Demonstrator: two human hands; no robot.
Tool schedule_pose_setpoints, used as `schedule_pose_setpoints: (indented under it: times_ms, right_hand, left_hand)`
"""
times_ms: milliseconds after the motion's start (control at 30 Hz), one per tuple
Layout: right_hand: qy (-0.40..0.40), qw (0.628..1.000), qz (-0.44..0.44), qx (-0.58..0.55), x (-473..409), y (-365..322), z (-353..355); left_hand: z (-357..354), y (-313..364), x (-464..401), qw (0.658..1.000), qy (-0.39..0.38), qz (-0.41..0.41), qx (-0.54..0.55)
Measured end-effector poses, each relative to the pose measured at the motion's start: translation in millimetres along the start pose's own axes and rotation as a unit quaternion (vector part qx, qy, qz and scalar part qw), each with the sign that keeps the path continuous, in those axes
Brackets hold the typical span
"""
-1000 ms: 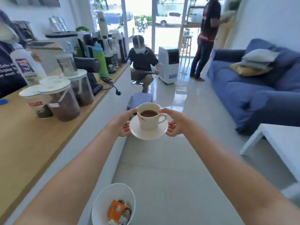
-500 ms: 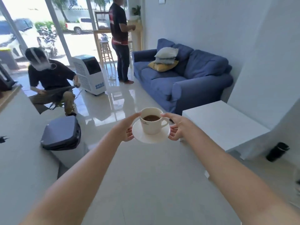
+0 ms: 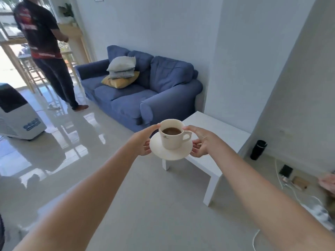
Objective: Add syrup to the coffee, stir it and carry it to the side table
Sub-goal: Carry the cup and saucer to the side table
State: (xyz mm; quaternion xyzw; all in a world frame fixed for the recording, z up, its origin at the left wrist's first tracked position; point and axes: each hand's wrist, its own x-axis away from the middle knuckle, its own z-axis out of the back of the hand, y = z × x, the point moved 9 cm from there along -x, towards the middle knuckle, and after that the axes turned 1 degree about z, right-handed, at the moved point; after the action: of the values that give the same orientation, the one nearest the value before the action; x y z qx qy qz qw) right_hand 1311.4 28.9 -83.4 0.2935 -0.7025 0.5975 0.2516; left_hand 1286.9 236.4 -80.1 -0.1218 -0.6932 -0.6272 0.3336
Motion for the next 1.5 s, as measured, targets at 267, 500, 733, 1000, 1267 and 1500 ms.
schedule_pose_setpoints:
  times_ms: [267,500,733,1000,1267,1500]
  right_hand:
    - [0.064,0.996,0.027,-0.054,-98.5,-95.0,62.6]
    - [0.104,0.991,0.041,-0.077,-180.0,-186.9,108.9]
    - [0.145,0.983,0.037,-0.107,-256.8,-248.2,135.0]
    - [0.199,0.962,0.028,-0.187,-338.6,-284.8,153.7]
    - [0.249,0.938,0.008,-0.24,-397.2,-300.0,189.4]
    - [0.262,0.934,-0.018,-0.24,-460.4,-306.5,238.9]
  left_hand:
    - [-105.3,74.1,-133.4,0.998,-0.065,0.002,-0.026]
    - [-191.0,142.1,-238.0,0.993,-0.106,-0.002,-0.053]
    - [-252.4,194.8,-325.7,0.985,-0.144,0.008,-0.089]
    - [-320.9,242.5,-431.4,0.959,-0.219,0.034,-0.176]
    - [-389.1,250.9,-504.8,0.924,-0.288,0.063,-0.244]
    - [-445.1,231.7,-556.7,0.91,-0.32,0.085,-0.25]
